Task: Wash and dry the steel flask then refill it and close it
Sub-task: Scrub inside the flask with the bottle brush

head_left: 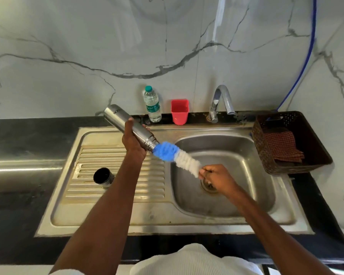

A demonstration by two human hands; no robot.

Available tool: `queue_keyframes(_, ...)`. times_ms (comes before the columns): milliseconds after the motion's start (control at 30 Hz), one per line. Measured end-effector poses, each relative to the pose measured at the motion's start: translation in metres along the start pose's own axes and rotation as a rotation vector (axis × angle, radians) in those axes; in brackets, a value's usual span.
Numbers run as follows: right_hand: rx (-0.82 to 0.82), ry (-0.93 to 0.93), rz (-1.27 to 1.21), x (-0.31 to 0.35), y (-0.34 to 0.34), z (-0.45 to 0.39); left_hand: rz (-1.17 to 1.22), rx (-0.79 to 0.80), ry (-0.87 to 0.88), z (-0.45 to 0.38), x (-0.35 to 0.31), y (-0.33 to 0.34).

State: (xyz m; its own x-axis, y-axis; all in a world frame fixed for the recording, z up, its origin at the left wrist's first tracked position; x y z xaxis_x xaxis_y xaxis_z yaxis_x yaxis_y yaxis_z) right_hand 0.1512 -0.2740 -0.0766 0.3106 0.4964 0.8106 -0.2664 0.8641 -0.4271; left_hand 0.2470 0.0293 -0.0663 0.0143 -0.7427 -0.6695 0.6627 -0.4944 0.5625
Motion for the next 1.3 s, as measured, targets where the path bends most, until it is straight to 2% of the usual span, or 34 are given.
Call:
queue_keyframes(67,0.267,0.318,-0.278,-0.017,-0.003,0.010,0.077,0.012,0.037,-0.008,-0.017,-0.002)
queue_keyframes(100,0.329,0.417,-0.307,-0.028,-0.010,0.018,0.130,-0.023,0.061,-0.012,-0.029,-0.004)
queue_keyframes(167,0.306,0.495,-0.250,-0.052,-0.026,0.027,0.200,-0.114,0.088,-0.023,-0.051,-0.011)
queue_keyframes(233,0.164,0.489,-0.193,-0.065,-0.034,0.031,0.151,-0.134,0.092,-0.026,-0.060,-0.019)
queue_keyframes(333,-0.115,0.357,-0.170,-0.051,-0.028,0.033,-0.117,-0.072,0.044,-0.011,-0.044,-0.029)
queue_keyframes(433,-0.280,0.058,-0.080,-0.016,-0.018,0.040,-0.227,0.100,-0.077,0.021,-0.013,-0.030)
queue_keyframes(500,-0.300,-0.097,0.060,0.001,-0.012,0.045,-0.240,0.155,-0.211,0.042,0.006,-0.030)
queue_keyframes(600,-0.239,-0.249,0.140,0.015,0.000,0.052,-0.267,0.203,-0.351,0.068,0.026,-0.031)
queue_keyframes(800,-0.136,-0.538,0.528,0.044,0.016,0.065,-0.394,0.287,-0.364,0.079,0.028,-0.040)
queue_keyframes(867,-0.132,-0.538,0.618,0.055,0.014,0.050,-0.423,0.361,-0.433,0.082,0.028,-0.042)
queue_keyframes(967,-0.200,-0.430,0.539,0.062,-0.002,0.023,-0.350,0.443,-0.519,0.083,0.026,-0.043)
queue_keyframes(1000,-0.213,-0.447,0.528,0.062,-0.006,0.021,-0.331,0.449,-0.526,0.083,0.025,-0.043)
queue_keyframes(1033,-0.204,-0.492,0.536,0.063,-0.007,0.024,-0.319,0.446,-0.520,0.083,0.022,-0.043)
queue_keyframes(1133,-0.114,-0.779,0.601,0.060,0.007,0.050,-0.284,0.381,-0.424,0.082,0.013,-0.048)
queue_keyframes(1167,-0.108,-0.802,0.621,0.055,0.010,0.053,-0.273,0.369,-0.402,0.081,0.011,-0.049)
queue_keyframes(1233,-0.175,-0.697,0.650,0.049,0.005,0.039,-0.296,0.433,-0.454,0.084,0.011,-0.048)
queue_keyframes(1300,-0.227,-0.497,0.634,0.053,-0.003,0.023,-0.330,0.479,-0.515,0.084,0.014,-0.048)
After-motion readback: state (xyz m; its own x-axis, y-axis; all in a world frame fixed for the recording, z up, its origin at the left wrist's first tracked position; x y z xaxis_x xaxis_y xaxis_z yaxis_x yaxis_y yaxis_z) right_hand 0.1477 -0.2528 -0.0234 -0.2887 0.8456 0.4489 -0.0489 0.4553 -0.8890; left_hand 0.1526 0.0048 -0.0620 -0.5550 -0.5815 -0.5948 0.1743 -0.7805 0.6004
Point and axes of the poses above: each hand's wrist, its own z-axis away from the middle knuckle, its own y-axis out of the palm, x = y × z, the point moved 4 cm from there along -z, towards the middle knuckle, and after that the axes turned 4 degrees about -x, right-handed, at the moved point
